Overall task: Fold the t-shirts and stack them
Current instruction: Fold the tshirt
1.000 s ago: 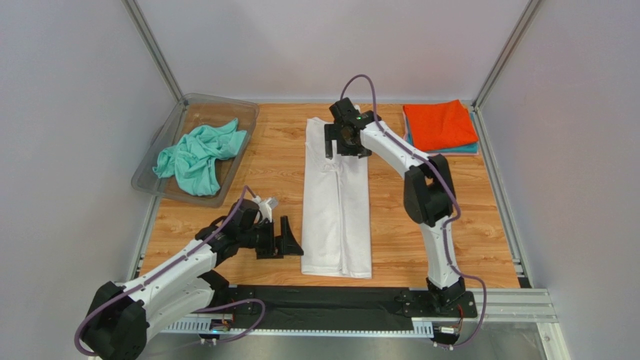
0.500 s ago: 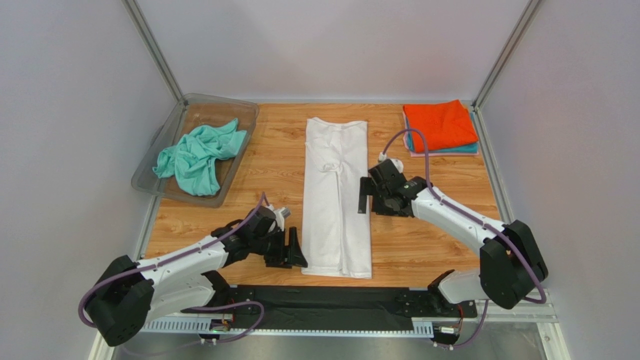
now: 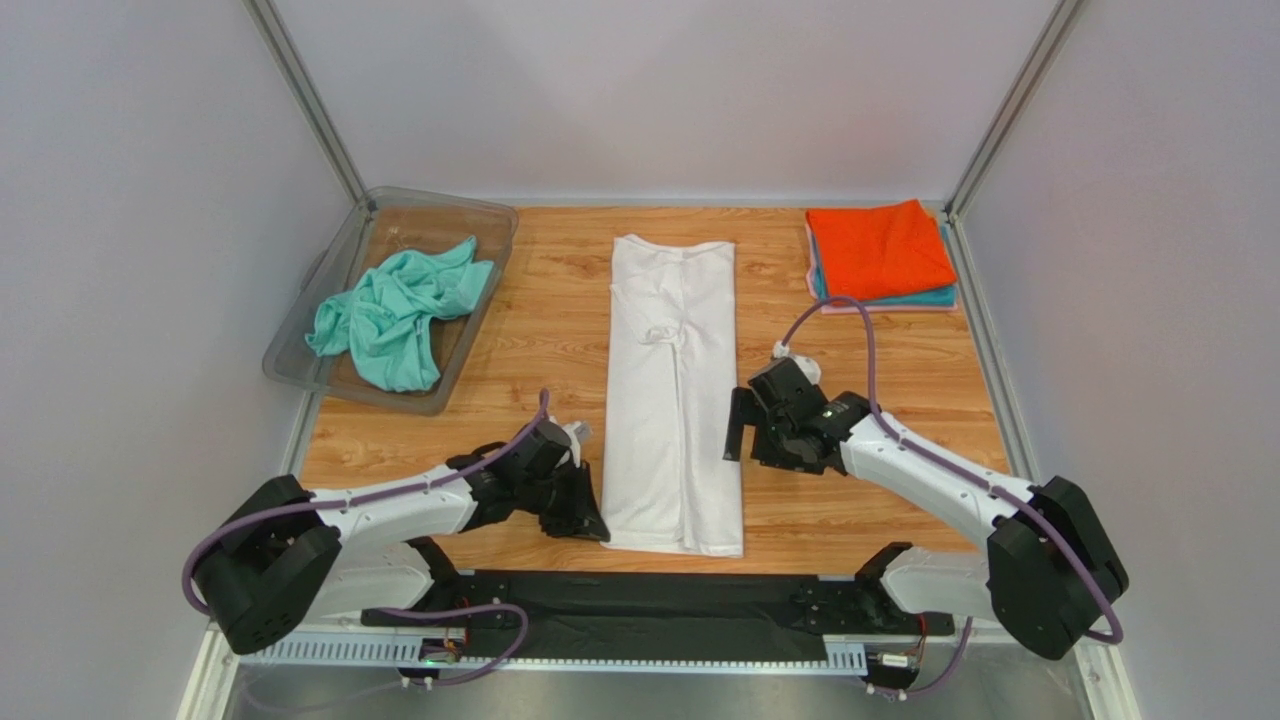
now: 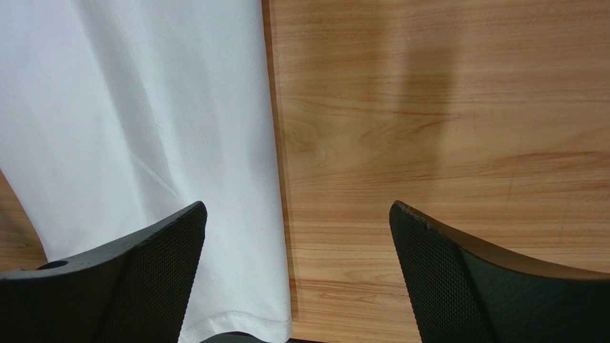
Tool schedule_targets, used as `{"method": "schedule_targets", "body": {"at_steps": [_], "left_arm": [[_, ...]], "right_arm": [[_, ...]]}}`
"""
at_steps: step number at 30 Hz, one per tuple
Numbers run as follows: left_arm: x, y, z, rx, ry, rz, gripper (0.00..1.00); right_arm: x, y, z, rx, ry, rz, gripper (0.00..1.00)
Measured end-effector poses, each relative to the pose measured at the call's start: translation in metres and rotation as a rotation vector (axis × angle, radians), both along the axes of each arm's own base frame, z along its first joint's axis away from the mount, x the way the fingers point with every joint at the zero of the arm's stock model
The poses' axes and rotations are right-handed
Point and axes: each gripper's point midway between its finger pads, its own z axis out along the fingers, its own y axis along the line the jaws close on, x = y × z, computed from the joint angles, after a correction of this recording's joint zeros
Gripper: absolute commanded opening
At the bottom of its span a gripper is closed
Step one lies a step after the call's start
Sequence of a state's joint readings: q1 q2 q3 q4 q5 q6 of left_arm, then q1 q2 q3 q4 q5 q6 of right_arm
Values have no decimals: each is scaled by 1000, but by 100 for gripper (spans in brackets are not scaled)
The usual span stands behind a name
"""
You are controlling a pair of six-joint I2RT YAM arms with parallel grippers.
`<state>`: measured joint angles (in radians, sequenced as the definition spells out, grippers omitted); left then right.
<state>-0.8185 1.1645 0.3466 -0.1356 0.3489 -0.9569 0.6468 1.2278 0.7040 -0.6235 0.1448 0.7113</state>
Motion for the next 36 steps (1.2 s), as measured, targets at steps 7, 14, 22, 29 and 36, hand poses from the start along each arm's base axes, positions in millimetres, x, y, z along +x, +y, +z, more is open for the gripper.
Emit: {"method": "schedule_targets", "body": {"at_steps": [7,14,22,29,36], "left_arm": [[2,2,-2,12,-6,13,0],[0,4,-1,8,-11,15,0],[-4,10,-3,4,-17,29,0],[-3,13,1,-11,-37,51,0],[-5,15,-3,-9,-31,59,0]], "right_arm": [[-19,6,-10,-3,41,44,98],[-51,17,-13,-4,101,141,96],[-107,30,-11,115,197,243,79],[-144,35,-24,156,304,274,54],[-144,46,-30,174,316,252,32]]}}
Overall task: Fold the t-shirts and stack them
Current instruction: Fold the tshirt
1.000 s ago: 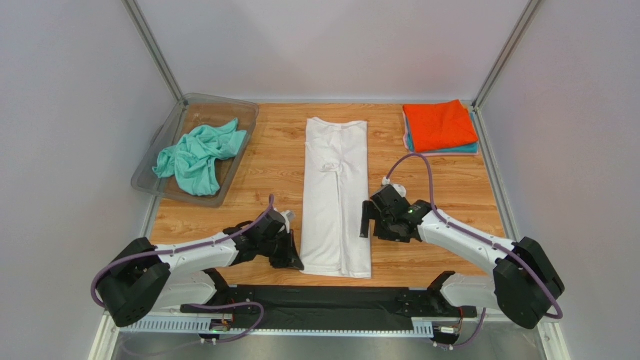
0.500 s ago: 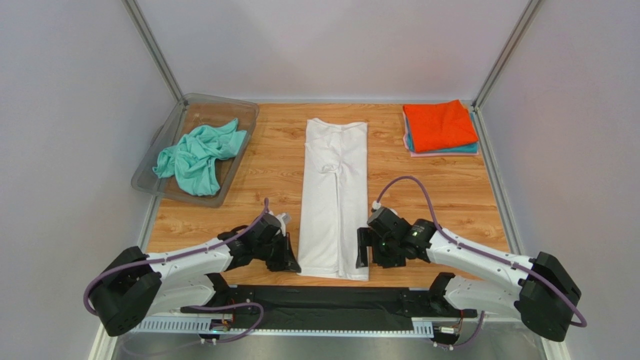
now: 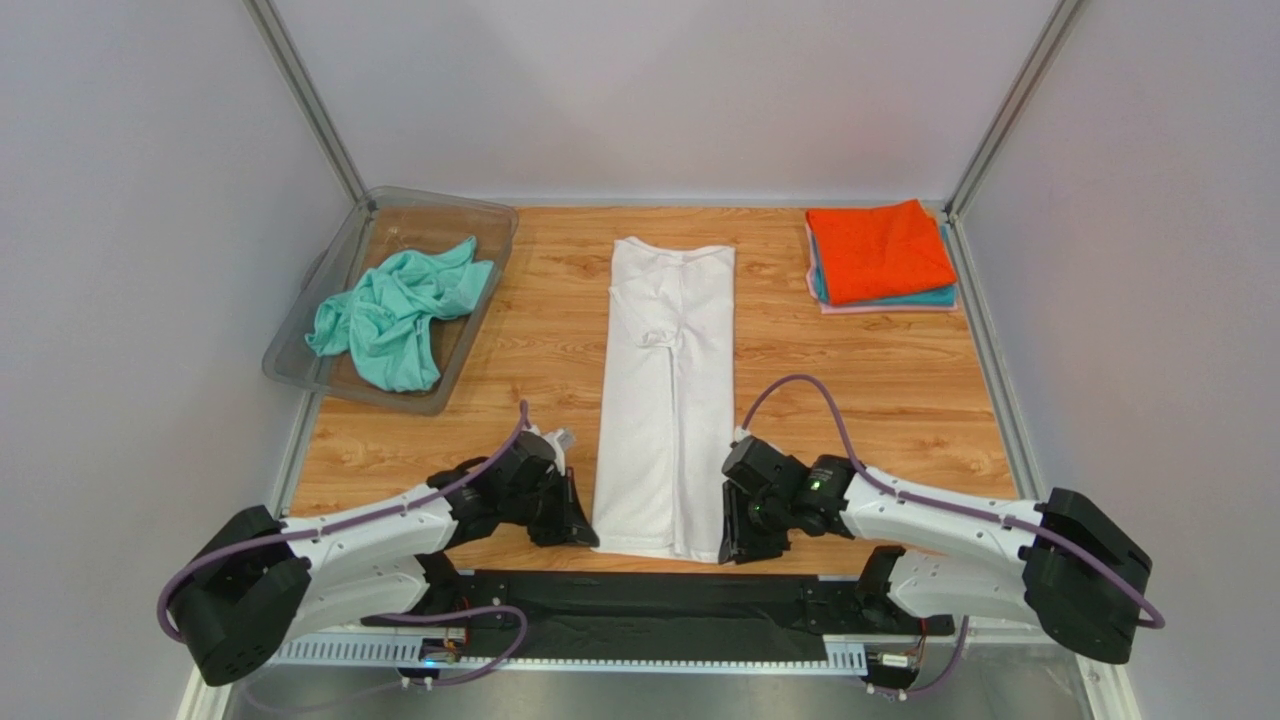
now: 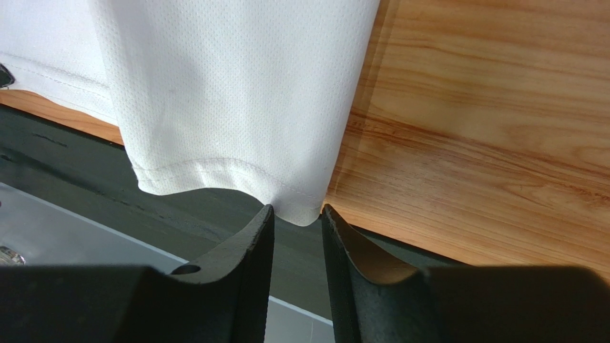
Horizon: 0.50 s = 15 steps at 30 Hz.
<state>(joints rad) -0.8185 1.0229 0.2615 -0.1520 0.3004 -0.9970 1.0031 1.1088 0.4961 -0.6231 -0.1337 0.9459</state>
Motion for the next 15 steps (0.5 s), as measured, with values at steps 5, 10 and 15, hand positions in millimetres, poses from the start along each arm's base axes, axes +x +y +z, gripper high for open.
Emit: {"method": "schedule_targets", "body": {"at_steps": [5,10,15], "left_arm": [[-1,0,-1,-5,8,5,0],[-2,0,-1,-10,11,11,0],[-9,2,-1,-42,19,12,0]], "right_arm": [[1,2,-4,-5,1,1,31],[0,-1,-11,-38,16,-7,7],[-11,-1,-10,-31,17,10,0]]}}
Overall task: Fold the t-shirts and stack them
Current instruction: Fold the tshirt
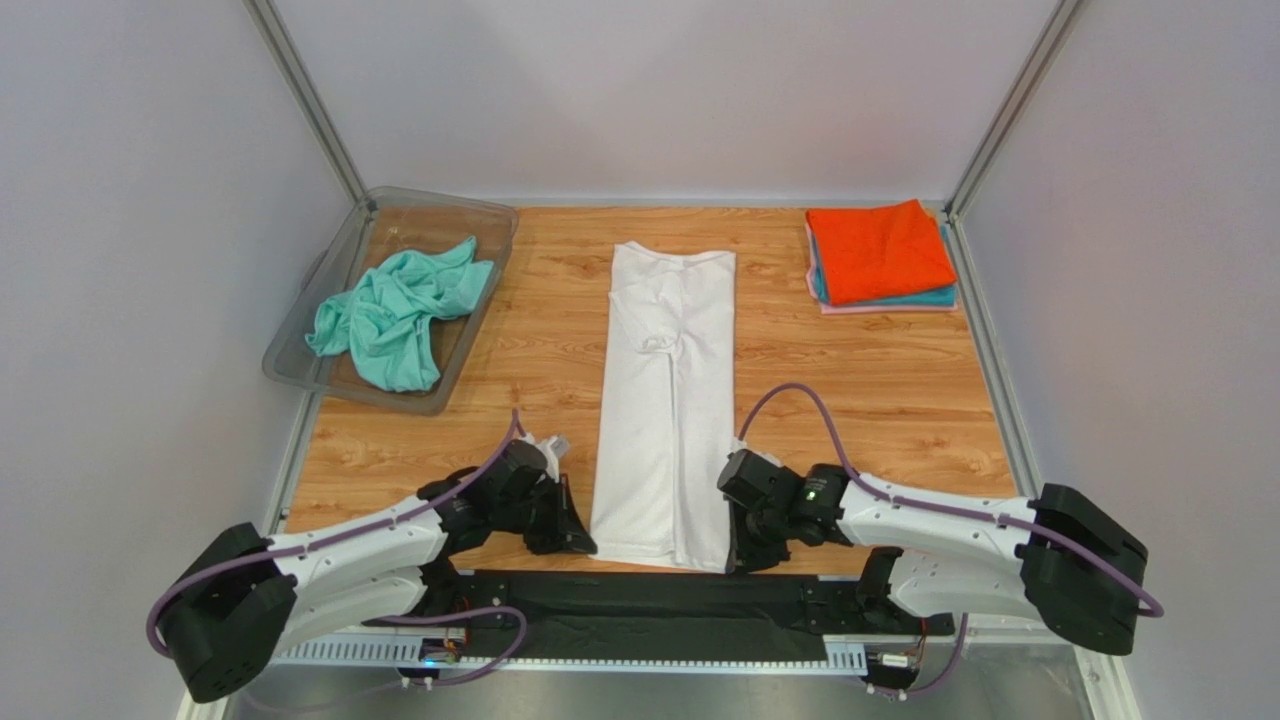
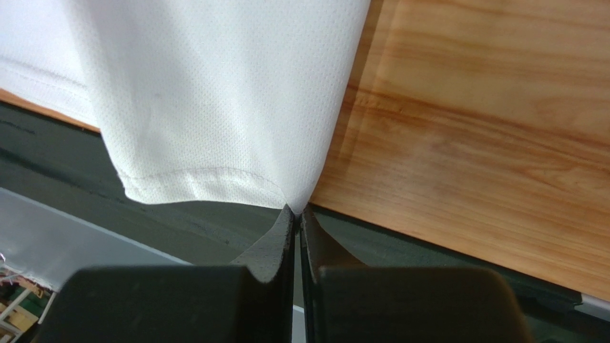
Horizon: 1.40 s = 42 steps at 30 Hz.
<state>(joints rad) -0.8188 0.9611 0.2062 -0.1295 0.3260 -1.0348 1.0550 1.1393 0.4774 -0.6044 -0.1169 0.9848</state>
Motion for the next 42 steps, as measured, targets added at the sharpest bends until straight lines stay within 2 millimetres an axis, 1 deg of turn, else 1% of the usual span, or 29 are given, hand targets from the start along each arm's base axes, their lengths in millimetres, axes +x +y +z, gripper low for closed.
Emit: {"method": "schedule_targets", "body": {"at_steps": [3,6,11,13,15,17,20,22,25,28,31,36,42], "left_arm": [[-7,3,2,-13,-4,-11,0],[-10,4,12,-46,-32,-19,0],[-8,1,31,-107,-90,-22,0],[-5,1,33,-100,-93,-14,0],[0,-1,34,-82,-93,-3,0],[6,-5,38,-67,-94,3,0],[22,-15,48,-35,-109,12,0],[35,-23,59,-15,-132,11,0],[56,-38,82,-18,-197,4,0],[75,-46,98,-22,-250,0,0],[98,-47,106,-8,-285,13,0],[131,-46,109,29,-302,24,0],[162,-36,111,52,-315,56,0]], "right_arm": [[-8,2,6,23,-6,19,0],[-12,4,14,52,-19,9,0],[-5,4,23,82,-71,-34,0],[1,3,27,73,-100,-44,0],[10,5,34,75,-137,-53,0],[22,8,43,76,-170,-66,0],[48,14,59,78,-228,-95,0],[64,15,67,76,-265,-108,0],[86,15,79,67,-313,-121,0],[108,13,91,59,-355,-137,0],[128,10,98,43,-381,-154,0],[161,5,106,12,-424,-162,0],[199,6,118,-16,-476,-145,0]]}}
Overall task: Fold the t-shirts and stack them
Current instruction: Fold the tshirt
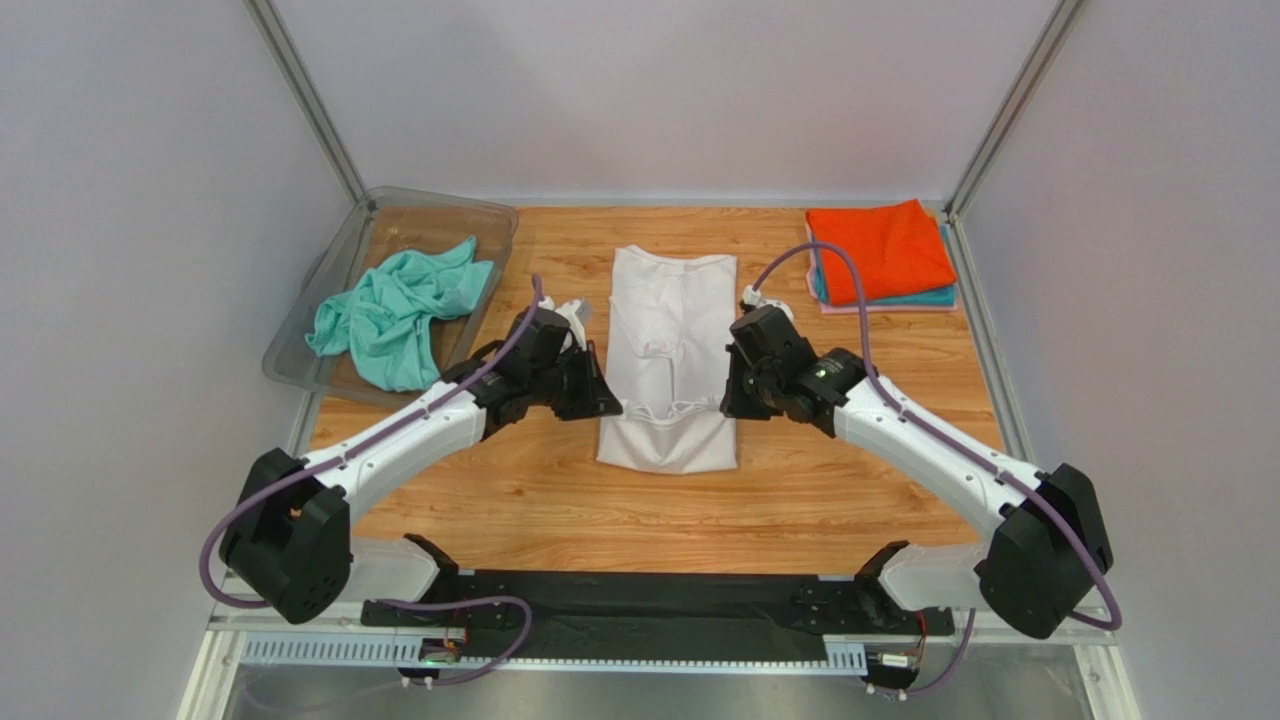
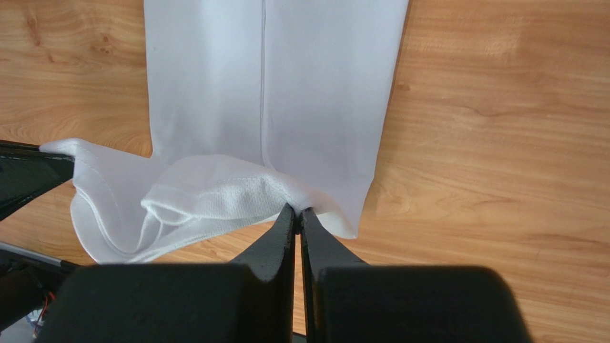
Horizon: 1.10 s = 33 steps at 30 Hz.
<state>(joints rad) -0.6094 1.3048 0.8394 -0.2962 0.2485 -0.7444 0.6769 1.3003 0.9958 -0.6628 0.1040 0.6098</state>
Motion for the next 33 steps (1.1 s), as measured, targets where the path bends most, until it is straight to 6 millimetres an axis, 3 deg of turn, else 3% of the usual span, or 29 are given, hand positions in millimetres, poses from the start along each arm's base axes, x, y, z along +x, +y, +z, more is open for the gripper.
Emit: {"method": "schedule_targets", "body": {"at_steps": [11,19,33], "left_arm": [[54,3,10,7,-34,22,0],[87,3,8,1,-32,27,0],[122,6,-25,20,23,40,3]], "right_arm": [[43,-19,8,-21,-46,-45,0],[77,-22,0,-15,-37,-58,0],[117,-19,-28,22,10,-37,0]]}}
